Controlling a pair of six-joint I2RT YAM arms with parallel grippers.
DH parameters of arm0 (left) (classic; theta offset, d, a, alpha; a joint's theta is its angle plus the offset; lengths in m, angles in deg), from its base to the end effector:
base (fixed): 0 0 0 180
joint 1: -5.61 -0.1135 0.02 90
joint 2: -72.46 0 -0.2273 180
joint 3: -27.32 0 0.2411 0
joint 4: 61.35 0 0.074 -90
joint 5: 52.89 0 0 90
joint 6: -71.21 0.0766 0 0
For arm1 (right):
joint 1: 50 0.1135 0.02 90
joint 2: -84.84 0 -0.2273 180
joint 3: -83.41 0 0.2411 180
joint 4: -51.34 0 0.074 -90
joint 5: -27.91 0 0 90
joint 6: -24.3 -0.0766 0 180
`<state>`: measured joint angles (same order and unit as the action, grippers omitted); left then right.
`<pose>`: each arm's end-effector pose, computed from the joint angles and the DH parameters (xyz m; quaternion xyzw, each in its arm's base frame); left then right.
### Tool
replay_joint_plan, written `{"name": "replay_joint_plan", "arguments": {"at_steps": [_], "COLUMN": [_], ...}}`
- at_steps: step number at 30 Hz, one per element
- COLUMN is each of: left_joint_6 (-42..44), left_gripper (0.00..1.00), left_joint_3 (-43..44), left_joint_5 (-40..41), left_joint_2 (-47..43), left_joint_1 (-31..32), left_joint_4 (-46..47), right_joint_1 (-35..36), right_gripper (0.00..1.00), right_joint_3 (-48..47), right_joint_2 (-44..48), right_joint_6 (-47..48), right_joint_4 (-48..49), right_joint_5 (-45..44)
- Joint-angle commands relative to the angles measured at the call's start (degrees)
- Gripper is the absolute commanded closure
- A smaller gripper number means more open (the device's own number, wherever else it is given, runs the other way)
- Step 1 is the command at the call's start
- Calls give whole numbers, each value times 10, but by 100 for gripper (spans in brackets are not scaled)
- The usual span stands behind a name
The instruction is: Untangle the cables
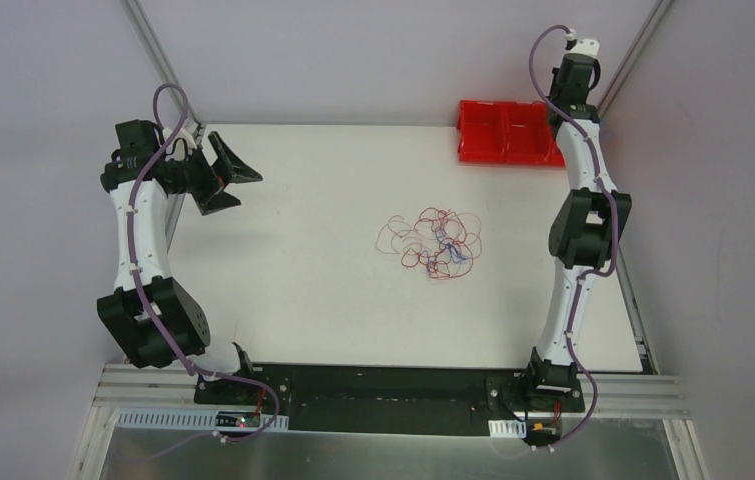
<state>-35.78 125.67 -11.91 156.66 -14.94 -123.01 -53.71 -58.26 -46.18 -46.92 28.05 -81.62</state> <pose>0.3150 0.0563 0.3070 -0.1305 0.8513 -0.3762 0.3416 0.5460 -0.0611 0.2976 0.0042 0.7766 -0.2500 0.5783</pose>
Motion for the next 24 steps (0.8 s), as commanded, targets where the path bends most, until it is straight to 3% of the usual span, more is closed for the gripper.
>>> {"name": "replay_joint_plan", "arguments": {"at_steps": [1, 12, 18, 24], "left_joint_6": [-4, -4, -2, 10], "left_gripper": [1, 1, 1, 1], "left_joint_3": [1, 1, -2, -5], "left_joint_5": [0, -1, -7, -10], "left_joint_2": [3, 10, 13, 13], "left_joint_1": [3, 3, 3, 13], "left_joint_4": [6, 7, 7, 7], "right_joint_1": [7, 29, 34, 33], "right_gripper": [100, 100, 53, 27], "right_joint_3": [12, 6, 0, 21], "right_joint_2": [0, -75, -84, -3], "right_joint_6": [-2, -46, -61, -60], "right_joint_4": [26, 43, 44, 35], "right_joint_5": [7, 48, 58, 120]}}
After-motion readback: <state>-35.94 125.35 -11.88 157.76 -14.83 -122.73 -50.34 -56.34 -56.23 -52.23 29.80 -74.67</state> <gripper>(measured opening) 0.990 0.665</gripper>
